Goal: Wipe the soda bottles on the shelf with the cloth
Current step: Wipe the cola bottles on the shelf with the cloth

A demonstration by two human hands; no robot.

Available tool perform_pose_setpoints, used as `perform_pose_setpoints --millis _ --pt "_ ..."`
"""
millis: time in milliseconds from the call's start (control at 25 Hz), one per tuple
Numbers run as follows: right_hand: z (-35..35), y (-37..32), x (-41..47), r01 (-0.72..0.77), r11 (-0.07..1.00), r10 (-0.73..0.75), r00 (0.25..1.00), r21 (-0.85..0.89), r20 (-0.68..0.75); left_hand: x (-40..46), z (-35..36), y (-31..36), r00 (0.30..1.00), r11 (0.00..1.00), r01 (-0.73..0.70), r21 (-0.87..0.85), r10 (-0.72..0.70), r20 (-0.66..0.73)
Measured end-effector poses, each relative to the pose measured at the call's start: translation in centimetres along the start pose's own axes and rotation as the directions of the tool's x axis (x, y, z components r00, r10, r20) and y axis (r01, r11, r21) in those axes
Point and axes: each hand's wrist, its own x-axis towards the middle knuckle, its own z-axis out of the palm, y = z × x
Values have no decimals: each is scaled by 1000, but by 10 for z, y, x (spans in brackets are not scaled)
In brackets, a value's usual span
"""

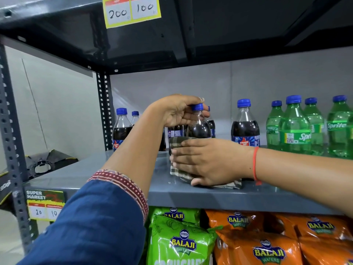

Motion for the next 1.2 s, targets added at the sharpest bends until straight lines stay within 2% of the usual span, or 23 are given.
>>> perform_pose_setpoints --millis 80,280,360,440,560,680,880,1080,1200 --pt "-1 3 1 13 1000 -13 998 -10 -62 -1 0 0 1000 1000 0 -8 0 4" --pt "-1 9 -2 21 1000 -20 996 10 -92 1 1 1 1000 1000 6 10 -6 3" --pt "-3 10 -3 -14 1000 14 998 10 -55 1 0 1 1000 1000 9 11 -9 3" --pt "-5 7 -3 19 1000 -19 1000 4 -22 1 0 1 1000 1000 18 5 -18 5" --pt "-6 6 -2 -8 999 10 999 36 -45 1 -1 2 1000 1000 16 10 -16 2" --pt "-6 7 -4 49 999 -48 997 20 -53 1 -1 2 1000 1000 17 14 -18 13" --pt "-8 4 -7 -15 1000 15 999 -18 -29 1 -2 2 1000 1000 16 6 -16 20" --pt "-12 -12 -21 -137 979 153 983 152 -100 0 1 3 1000 1000 15 26 -15 0" --pt "-21 -22 -21 -202 942 226 972 268 -62 -3 2 6 999 998 33 46 -32 -22"
